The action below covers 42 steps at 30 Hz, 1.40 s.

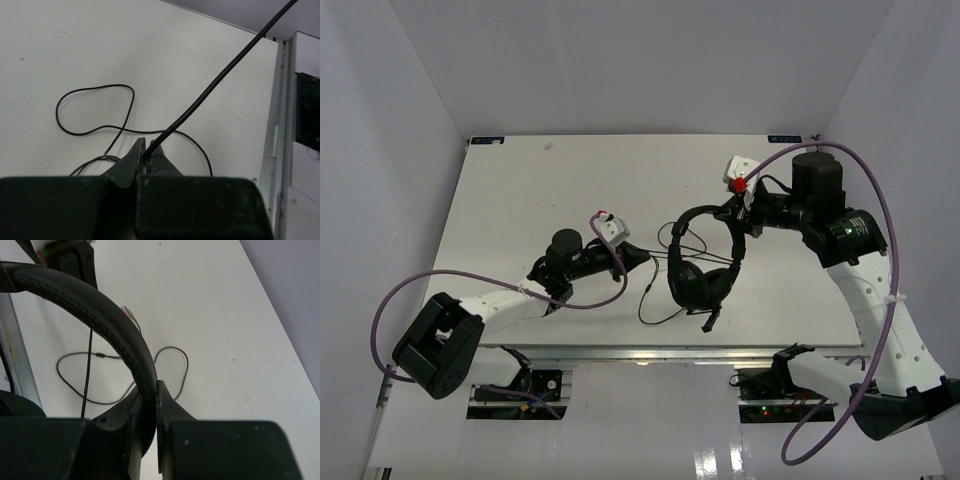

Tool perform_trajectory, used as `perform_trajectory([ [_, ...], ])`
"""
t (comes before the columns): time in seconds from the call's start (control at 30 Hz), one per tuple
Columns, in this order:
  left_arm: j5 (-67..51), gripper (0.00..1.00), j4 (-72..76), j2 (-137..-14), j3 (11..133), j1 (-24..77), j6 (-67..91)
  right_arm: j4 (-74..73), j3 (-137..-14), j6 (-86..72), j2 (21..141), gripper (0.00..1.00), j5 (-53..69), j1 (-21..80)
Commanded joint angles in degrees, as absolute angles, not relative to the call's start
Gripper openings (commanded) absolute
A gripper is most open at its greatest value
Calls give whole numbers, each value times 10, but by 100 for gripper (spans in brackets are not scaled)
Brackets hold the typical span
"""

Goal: Wrap the headphones

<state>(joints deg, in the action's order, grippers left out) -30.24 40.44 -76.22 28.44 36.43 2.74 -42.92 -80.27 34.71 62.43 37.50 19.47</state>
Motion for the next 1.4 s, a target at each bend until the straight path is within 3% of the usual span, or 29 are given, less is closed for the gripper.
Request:
perform_trajectory([
  [0.0, -404, 1, 205, -717, 351, 341, 59, -424, -741, 426, 586, 8, 226, 237],
  [0.2, -468, 2, 55, -713, 450, 334, 90, -352, -675, 444, 568, 8, 93, 265],
  [0.57, -588, 7, -20, -751, 530, 334, 172, -228, -606, 492, 583, 8, -109, 333],
  [0.97, -558, 5, -59, -783, 586, 310, 219, -217, -592, 521, 580, 8, -86, 364],
  [1.37, -652, 9, 49, -777, 599, 303, 366, -155, -574, 461, 601, 8, -152, 370],
])
